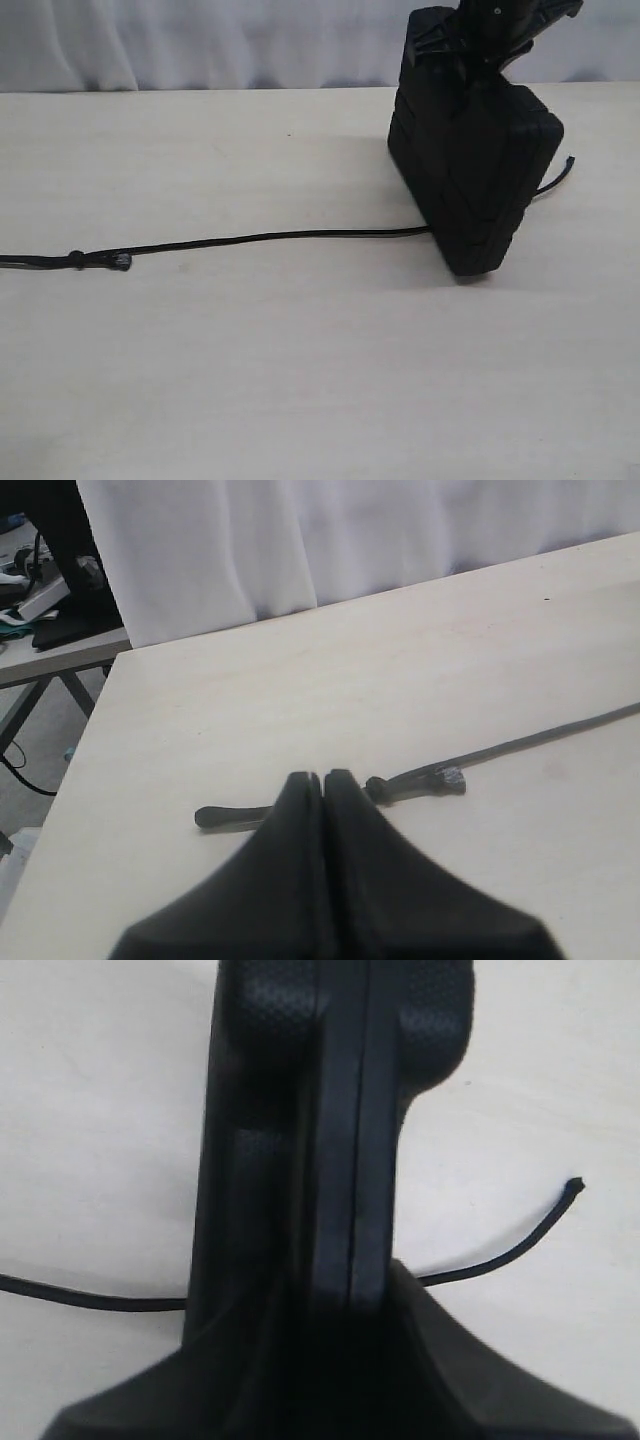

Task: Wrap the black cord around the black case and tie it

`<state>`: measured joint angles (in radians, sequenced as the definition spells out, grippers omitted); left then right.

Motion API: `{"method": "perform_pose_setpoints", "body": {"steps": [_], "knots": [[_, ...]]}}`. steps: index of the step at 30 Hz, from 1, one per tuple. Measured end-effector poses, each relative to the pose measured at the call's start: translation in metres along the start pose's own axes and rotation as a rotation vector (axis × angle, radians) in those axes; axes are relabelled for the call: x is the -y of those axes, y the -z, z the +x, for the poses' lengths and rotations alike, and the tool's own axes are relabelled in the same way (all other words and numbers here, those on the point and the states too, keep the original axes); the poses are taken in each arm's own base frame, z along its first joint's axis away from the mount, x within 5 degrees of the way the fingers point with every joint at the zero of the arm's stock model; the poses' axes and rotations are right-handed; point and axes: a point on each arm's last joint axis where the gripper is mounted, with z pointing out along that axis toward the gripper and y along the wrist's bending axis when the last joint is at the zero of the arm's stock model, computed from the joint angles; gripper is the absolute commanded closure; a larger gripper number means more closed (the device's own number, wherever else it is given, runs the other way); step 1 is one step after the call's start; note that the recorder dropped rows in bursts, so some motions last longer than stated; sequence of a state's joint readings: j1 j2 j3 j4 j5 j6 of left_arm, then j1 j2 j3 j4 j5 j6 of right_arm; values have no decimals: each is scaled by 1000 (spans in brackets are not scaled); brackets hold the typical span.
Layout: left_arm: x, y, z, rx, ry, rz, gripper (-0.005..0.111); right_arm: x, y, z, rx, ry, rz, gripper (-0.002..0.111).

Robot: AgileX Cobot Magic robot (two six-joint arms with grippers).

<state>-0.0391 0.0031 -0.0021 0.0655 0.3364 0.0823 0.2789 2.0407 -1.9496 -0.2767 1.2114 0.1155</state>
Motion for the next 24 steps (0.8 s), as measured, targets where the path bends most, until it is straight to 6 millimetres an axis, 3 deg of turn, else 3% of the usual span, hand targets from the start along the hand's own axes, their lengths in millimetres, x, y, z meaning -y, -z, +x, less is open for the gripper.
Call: {"method": "perform_pose_setpoints", "body": {"steps": [8,19,24], "knots": [[0,0,0,0,0,0,107,5,-4,2,-9,37,32,104],[0,0,0,0,0,0,107,-1,-2,2,-1,74,-53,103],[0,0,0,0,0,0,107,-2,-2,2,1,77,-59,90]]}}
